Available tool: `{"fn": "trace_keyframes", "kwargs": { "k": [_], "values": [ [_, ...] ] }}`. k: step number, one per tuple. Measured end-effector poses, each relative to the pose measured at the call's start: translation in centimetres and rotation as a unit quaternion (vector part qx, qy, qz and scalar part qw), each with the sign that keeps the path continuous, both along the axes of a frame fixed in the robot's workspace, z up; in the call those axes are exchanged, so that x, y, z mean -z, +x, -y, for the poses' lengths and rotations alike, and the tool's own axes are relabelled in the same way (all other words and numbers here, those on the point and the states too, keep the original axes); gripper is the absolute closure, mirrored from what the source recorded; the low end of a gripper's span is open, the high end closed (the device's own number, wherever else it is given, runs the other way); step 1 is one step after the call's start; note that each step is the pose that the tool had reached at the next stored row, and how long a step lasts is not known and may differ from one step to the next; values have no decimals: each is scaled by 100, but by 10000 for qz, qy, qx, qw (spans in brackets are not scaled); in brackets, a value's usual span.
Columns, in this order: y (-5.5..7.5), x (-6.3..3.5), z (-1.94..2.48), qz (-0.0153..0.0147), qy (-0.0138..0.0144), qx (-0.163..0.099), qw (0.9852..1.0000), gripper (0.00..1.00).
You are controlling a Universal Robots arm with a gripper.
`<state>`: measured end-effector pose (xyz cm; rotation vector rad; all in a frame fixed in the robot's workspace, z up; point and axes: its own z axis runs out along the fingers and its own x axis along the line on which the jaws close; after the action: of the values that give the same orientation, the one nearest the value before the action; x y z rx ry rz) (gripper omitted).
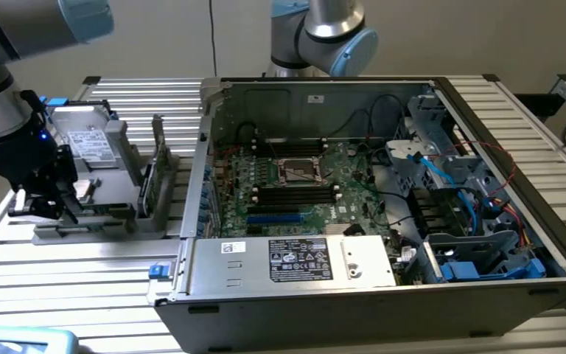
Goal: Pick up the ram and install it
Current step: 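Pick up the ram and move it above insertion slot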
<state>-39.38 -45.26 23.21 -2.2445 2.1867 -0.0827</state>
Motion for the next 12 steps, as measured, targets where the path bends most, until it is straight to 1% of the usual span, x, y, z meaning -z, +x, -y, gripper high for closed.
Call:
{"fn": "trace_keyframes", "kwargs": {
  "k": [3,6,8,10,12],
  "values": [
    [3,54,-3,-1,8,5,10000,67],
    [3,109,-17,-1,29,6,10000,67],
    [3,145,-28,-1,49,9,10000,67],
    [3,177,-38,0,80,9,10000,67],
    [-1,211,-39,-1,99,8,10000,67]
  ]
}}
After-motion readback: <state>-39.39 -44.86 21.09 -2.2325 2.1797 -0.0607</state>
